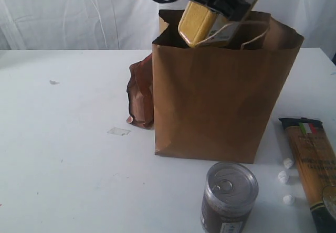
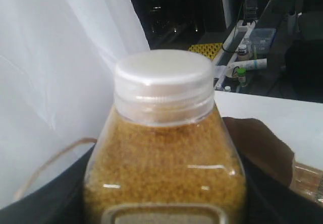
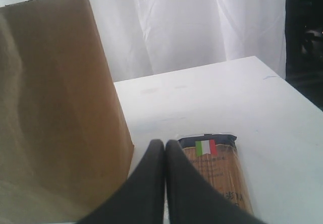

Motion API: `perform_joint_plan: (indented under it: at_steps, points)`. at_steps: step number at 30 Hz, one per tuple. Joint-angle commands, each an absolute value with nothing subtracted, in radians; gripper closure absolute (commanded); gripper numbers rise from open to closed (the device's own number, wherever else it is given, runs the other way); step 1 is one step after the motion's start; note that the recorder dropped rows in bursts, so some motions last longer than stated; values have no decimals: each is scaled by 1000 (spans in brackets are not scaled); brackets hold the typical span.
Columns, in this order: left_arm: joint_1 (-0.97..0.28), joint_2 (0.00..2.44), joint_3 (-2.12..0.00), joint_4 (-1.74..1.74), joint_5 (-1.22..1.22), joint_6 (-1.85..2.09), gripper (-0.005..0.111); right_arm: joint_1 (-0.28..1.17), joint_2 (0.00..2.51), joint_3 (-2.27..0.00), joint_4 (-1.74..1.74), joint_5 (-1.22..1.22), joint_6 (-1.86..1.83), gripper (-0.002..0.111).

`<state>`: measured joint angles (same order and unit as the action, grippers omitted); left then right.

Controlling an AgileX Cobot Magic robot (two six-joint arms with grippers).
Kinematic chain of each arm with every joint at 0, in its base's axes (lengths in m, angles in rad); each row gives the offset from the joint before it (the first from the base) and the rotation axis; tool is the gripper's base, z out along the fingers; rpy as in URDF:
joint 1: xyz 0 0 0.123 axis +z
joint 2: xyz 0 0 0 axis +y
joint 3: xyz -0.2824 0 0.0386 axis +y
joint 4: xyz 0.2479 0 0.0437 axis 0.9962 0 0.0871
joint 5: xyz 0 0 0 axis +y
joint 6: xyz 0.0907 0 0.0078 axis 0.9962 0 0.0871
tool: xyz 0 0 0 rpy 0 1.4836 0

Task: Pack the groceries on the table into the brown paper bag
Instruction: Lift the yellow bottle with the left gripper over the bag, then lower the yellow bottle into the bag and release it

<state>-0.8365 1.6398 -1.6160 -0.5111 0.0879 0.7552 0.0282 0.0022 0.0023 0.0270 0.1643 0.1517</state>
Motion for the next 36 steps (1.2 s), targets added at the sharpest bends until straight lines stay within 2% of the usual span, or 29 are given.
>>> perform_joint_plan:
  at_steps: [1,10,18,24,29,36]
  points:
    - [-840,1655,-1639,-533,32,760,107,31,0,0,28,162,152,108]
    - [-840,1712,-1639,-526,35,764,105,31,0,0,28,162,152,108]
    - [-840,1751,-1635,-508,90,764,74,31,0,0,28,162,152,108]
    - [-840,1759,-1635,-508,90,764,57,31,0,0,28,162,152,108]
    - [-840,1759,-1635,-508,90,764,51,31,0,0,28,162,152,108]
    - [-840,1759,-1635,-508,97,760,51,31,0,0,28,162,152,108]
